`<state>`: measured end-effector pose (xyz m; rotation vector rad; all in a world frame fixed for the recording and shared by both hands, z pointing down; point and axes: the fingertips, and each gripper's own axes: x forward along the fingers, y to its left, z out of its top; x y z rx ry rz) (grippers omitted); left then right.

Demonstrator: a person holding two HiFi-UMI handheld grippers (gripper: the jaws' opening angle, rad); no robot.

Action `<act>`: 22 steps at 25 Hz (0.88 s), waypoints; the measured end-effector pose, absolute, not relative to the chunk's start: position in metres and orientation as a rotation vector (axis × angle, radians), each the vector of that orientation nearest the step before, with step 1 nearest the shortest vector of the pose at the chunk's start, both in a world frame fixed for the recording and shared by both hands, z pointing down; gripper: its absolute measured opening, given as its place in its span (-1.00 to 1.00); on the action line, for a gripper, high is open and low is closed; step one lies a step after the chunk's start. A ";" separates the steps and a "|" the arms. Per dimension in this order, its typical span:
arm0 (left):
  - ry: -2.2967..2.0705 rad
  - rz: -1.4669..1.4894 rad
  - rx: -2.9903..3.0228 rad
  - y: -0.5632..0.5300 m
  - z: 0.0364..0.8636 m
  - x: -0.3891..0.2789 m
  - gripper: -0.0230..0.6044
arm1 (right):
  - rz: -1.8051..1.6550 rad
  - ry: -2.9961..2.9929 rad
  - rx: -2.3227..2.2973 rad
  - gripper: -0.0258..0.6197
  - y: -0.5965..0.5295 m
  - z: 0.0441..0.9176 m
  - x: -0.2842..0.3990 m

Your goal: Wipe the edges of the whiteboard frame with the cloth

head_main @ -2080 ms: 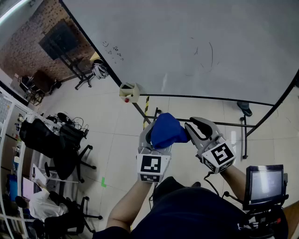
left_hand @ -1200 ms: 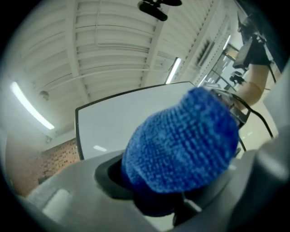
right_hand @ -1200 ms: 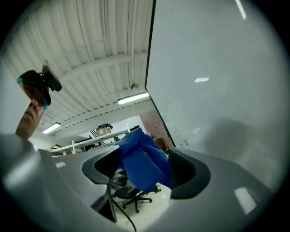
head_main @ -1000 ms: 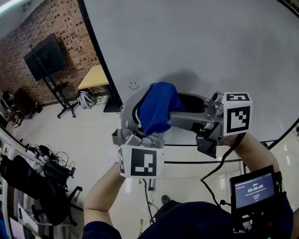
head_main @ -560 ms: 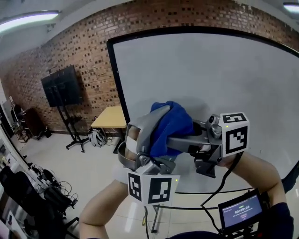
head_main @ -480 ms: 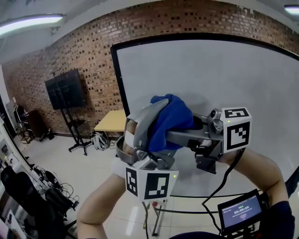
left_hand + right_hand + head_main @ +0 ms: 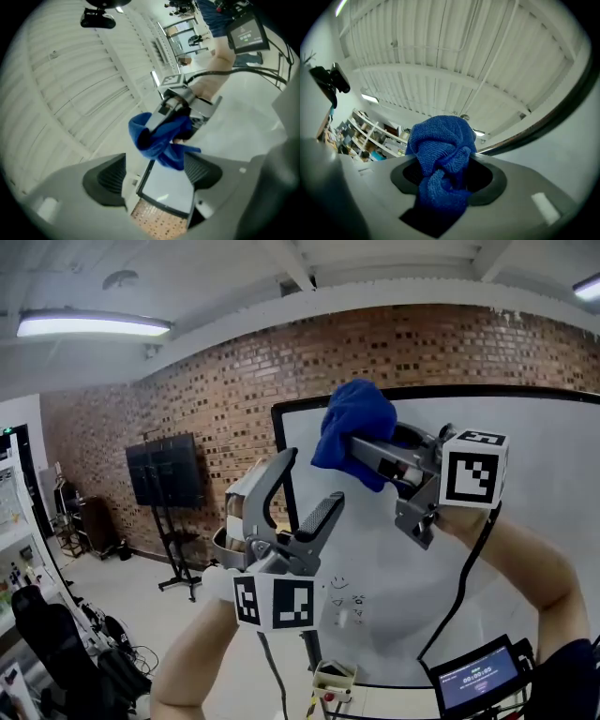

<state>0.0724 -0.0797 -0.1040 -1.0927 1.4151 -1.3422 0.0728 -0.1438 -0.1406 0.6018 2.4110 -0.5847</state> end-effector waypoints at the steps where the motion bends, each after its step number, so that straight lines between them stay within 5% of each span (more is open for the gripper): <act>1: 1.424 -1.366 -1.075 -0.078 -0.111 0.063 0.28 | -0.528 2.453 0.551 -0.24 -0.152 -0.149 0.072; 11: 1.329 -1.414 -1.482 -0.109 -0.173 0.007 0.15 | 0.485 2.939 0.177 -0.25 -0.188 -0.236 -0.012; 14: 1.396 -1.357 -1.489 -0.130 -0.206 -0.001 -0.08 | 0.487 3.070 0.217 -0.25 -0.199 -0.243 -0.044; 22: 1.498 -1.324 -1.584 -0.138 -0.235 -0.025 -0.09 | 0.410 3.273 0.360 -0.27 -0.205 -0.217 -0.087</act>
